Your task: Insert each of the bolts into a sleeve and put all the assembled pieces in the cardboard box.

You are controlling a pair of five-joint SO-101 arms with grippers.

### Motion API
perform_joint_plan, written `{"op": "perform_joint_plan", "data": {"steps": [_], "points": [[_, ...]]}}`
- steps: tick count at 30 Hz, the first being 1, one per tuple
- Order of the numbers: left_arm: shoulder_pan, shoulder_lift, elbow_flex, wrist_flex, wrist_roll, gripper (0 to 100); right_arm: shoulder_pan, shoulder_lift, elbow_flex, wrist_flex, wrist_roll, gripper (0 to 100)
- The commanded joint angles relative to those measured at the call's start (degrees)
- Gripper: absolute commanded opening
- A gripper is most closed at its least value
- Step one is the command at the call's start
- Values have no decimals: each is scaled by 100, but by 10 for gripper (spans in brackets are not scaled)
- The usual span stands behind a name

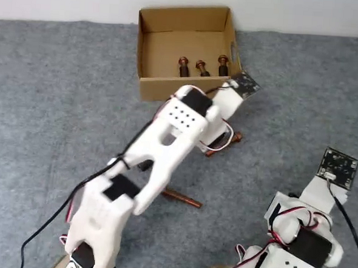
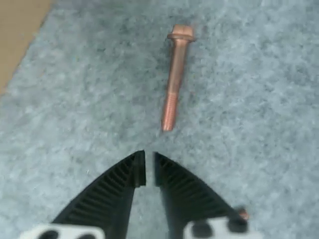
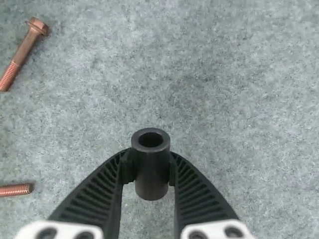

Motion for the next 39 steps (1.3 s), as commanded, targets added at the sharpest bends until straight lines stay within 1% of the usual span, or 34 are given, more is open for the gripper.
{"op": "perform_joint_plan", "data": {"steps": [1,5,10,16,25,28,34,39], "points": [[35,730,-1402,484,-18,133,84,-66,-53,-110,70,9],[35,1714,-2747,782,-35,154,84,-66,-53,-110,62,9],[35,2769,-4233,862,-44,155,84,-66,-53,-110,62,9],[149,3569,-5182,862,-44,155,75,-66,-53,-110,70,9],[299,3859,-5393,659,-26,152,66,-66,-53,-110,70,9],[281,3868,-5376,756,-18,149,66,-66,-53,-110,70,9],[290,3895,-5358,1081,-26,100,66,-66,-53,-110,70,9],[273,3824,-4725,1178,-18,96,66,-75,-53,-110,70,9]]}}
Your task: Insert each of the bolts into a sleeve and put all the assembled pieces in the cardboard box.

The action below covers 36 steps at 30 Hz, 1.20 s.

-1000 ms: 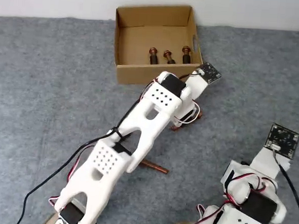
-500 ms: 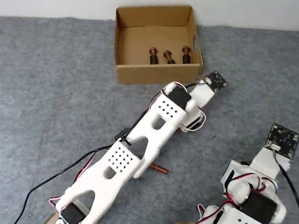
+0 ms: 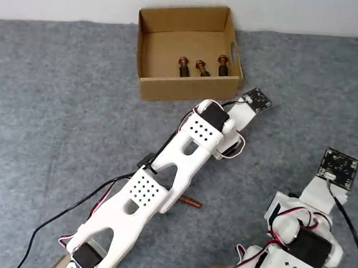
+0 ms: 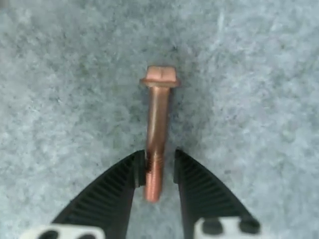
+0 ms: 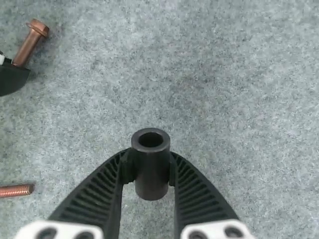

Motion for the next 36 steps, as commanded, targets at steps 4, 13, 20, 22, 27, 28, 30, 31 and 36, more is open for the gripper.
{"op": "perform_joint_plan", "data": {"steps": [4,13,20,22,27,28,30,31,36], "points": [[-9,-123,84,237,-44,77,57,-48,-53,-110,70,9],[-18,-123,92,255,-44,5,57,-48,-53,-110,70,9],[-18,-651,734,264,-44,4,48,-48,-62,-110,70,9],[-9,-1046,1446,264,-44,4,48,-48,-70,-110,70,9],[-44,-2136,3512,255,-264,4,48,-48,-70,-295,70,9],[-70,-2338,3846,246,-352,4,48,-48,-70,-356,70,9],[-141,-2708,4365,246,-396,4,48,-48,-70,-453,70,9],[-193,-2848,4532,237,-396,4,48,-48,-70,-488,70,9],[-404,-3235,4646,202,-396,21,48,-31,-62,-646,70,9]]}}
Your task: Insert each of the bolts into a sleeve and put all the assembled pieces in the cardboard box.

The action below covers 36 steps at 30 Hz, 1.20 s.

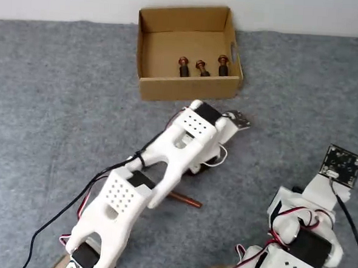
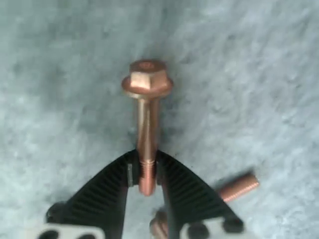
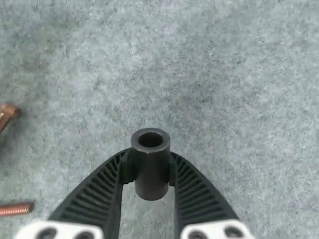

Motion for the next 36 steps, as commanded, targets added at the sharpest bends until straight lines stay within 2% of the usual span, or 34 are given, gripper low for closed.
{"op": "perform_joint_plan", "data": {"steps": [1,5,8,25,36], "points": [[-141,-536,31,158,-53,43,48,-31,-53,-198,70,9],[-220,-527,48,167,308,130,48,-4,-53,-356,70,9],[-185,-501,40,158,360,152,40,-4,-53,-418,79,9],[-97,-501,31,-1125,404,154,40,-40,-53,-409,79,9],[-26,-325,57,-1213,404,152,40,-40,-53,-418,79,9]]}}
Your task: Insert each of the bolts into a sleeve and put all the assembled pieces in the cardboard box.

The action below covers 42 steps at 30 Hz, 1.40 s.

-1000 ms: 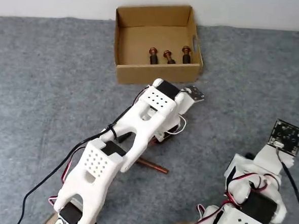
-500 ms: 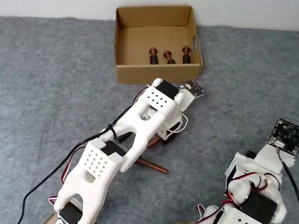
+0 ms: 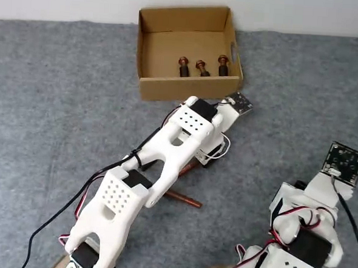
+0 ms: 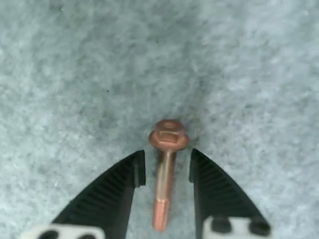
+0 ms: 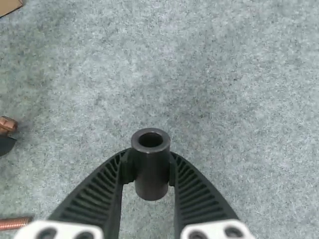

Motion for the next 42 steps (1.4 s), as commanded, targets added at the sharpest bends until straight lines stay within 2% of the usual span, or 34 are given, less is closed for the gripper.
{"op": "perform_joint_plan", "data": {"steps": [1,5,10,15,21,28,32,42], "points": [[18,-105,-57,-62,26,152,40,-48,-53,-119,62,9],[18,246,-75,-53,26,137,40,-48,-53,-119,62,9],[79,343,-382,-53,9,2,40,-57,-53,-119,62,9],[79,299,-866,70,9,5,40,-57,-53,-119,62,9],[440,299,-1851,1371,18,5,40,-57,-79,-119,62,9],[466,-607,-1877,1345,343,4,31,-57,-88,-75,62,8],[387,-1398,-1411,1345,510,4,-312,-57,-88,-57,62,8],[-53,-3780,1121,1319,1108,4,-1560,-57,-53,-541,9,8]]}}
